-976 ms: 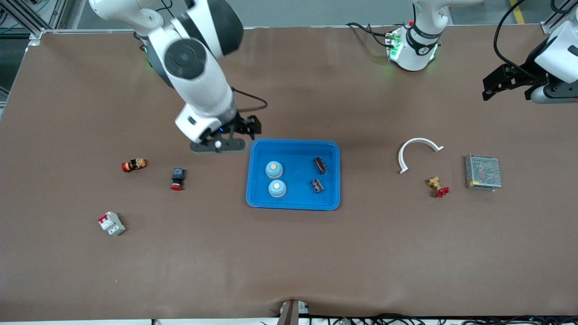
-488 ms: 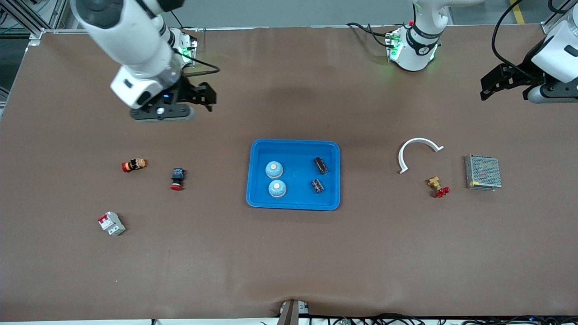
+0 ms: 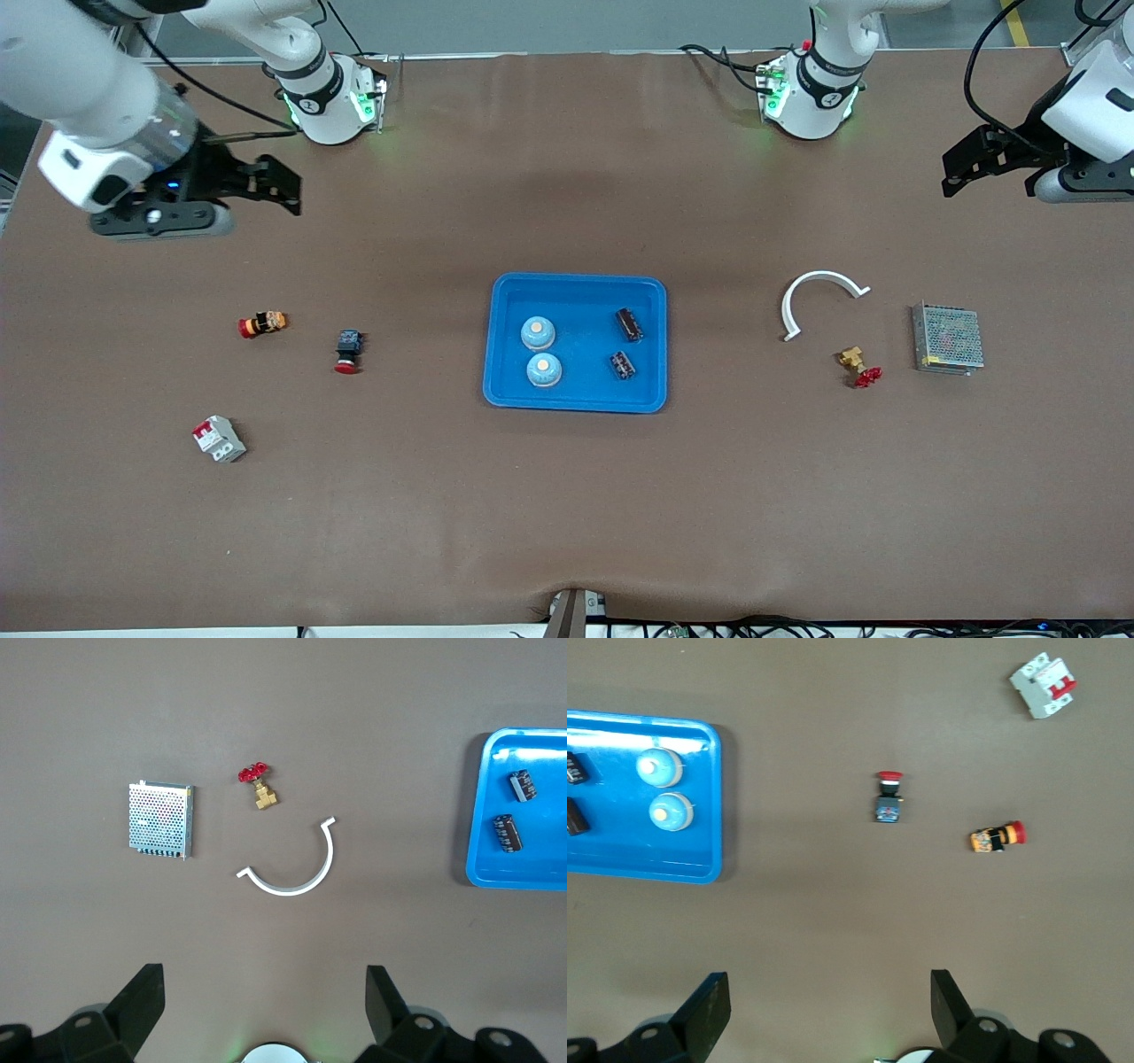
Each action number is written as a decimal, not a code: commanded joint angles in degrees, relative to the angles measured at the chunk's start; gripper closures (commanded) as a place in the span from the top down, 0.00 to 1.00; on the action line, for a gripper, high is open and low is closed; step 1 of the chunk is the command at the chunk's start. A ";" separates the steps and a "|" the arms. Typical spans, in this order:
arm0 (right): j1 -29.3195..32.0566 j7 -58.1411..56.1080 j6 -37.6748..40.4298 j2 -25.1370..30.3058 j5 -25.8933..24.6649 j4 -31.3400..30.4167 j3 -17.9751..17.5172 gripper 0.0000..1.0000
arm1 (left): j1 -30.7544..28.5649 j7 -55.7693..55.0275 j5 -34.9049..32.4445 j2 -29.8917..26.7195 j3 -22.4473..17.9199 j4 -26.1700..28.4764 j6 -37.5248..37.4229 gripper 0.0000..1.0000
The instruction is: Place electrolytic capacitor and blue bell in tray
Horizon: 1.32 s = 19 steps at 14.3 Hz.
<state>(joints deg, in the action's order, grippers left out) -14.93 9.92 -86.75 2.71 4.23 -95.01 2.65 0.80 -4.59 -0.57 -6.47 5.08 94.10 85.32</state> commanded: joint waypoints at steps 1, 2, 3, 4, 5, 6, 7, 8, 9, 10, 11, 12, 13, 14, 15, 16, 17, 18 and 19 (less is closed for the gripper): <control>5.33 -5.50 0.62 1.77 -0.45 -1.67 -1.07 1.00 | 0.25 -0.51 0.22 -0.21 0.02 -0.32 0.02 1.00; 6.83 -7.36 0.71 1.86 -0.45 -1.67 -1.07 1.00 | 0.25 -0.51 0.22 -0.21 0.02 -0.32 0.02 1.00; 8.41 -8.94 0.79 2.12 -0.53 -1.67 -1.07 1.00 | 0.25 -0.59 0.30 -0.21 0.11 -0.32 0.02 1.00; 9.56 -10.17 1.14 2.13 -1.06 -1.67 -1.07 1.00 | 0.25 -0.59 0.31 -0.21 0.28 -0.32 0.02 1.00; 10.35 -10.45 1.23 2.21 -2.11 -1.67 -1.07 1.00 | 0.17 -0.51 0.31 -0.21 0.28 -0.32 0.02 1.00; 10.97 -10.54 1.32 2.21 -3.07 -1.67 -1.07 1.00 | 0.16 -0.51 0.31 -0.21 0.28 -0.32 0.02 1.00; 11.67 -10.71 1.50 2.21 -3.95 -1.67 -1.07 1.00 | 0.16 -0.51 0.31 -0.21 0.28 -0.32 0.02 1.00; 12.55 -10.89 1.50 2.21 -4.05 -1.67 -1.07 1.00 | 0.08 -0.51 0.31 -0.21 0.28 -0.41 0.02 1.00; 13.17 -11.59 1.41 2.13 -4.05 -1.67 -1.07 1.00 | 0.08 -0.51 0.31 -0.21 0.28 -0.41 0.02 1.00; 13.52 -12.03 1.32 1.95 -4.05 -1.67 -1.07 1.00 | -0.01 -0.51 0.31 -0.21 0.28 -0.50 0.02 1.00; 14.05 -12.12 1.15 1.86 -4.05 -1.76 -1.07 1.00 | -0.01 -0.51 0.31 -0.21 0.28 -0.67 0.02 1.00; 14.49 -12.29 1.06 1.86 -4.05 -1.76 -1.07 1.00 | -0.01 -0.42 0.31 -0.04 0.28 -1.02 0.02 1.00; 14.58 -12.82 0.97 1.86 -4.05 -1.85 -1.07 1.00 | -0.01 -0.42 0.31 0.49 0.28 -1.55 0.02 1.00; 14.93 -13.00 0.71 1.86 -4.05 -2.20 -1.07 1.00 | -0.01 -0.42 0.22 0.84 0.28 -2.25 0.02 1.00; 15.10 -13.00 0.71 1.86 -4.05 -2.29 -1.07 1.00 | 0.08 -0.42 0.22 1.45 0.28 -2.78 0.02 1.00; 15.11 -13.00 0.71 1.86 -4.05 -2.29 -1.07 1.00 | 0.16 -0.42 0.22 1.54 0.28 -3.05 0.02 1.00; 15.11 -13.00 0.71 1.86 -4.05 -2.29 -1.07 1.00 | 0.16 -0.51 0.22 1.63 0.28 -3.05 0.02 1.00; 15.11 -13.00 0.71 1.86 -4.05 -2.29 -1.07 1.00 | 0.16 -0.51 0.22 1.89 0.20 -3.14 0.02 1.00; 15.11 -13.00 0.71 1.86 -4.05 -2.29 -1.15 1.00 | 0.16 -0.51 0.22 2.25 0.19 -3.66 0.02 1.00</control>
<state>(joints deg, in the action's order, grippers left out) -0.99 -2.41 -85.46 3.17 1.10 -95.83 2.67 0.85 -4.59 -0.57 -5.60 5.24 92.63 85.55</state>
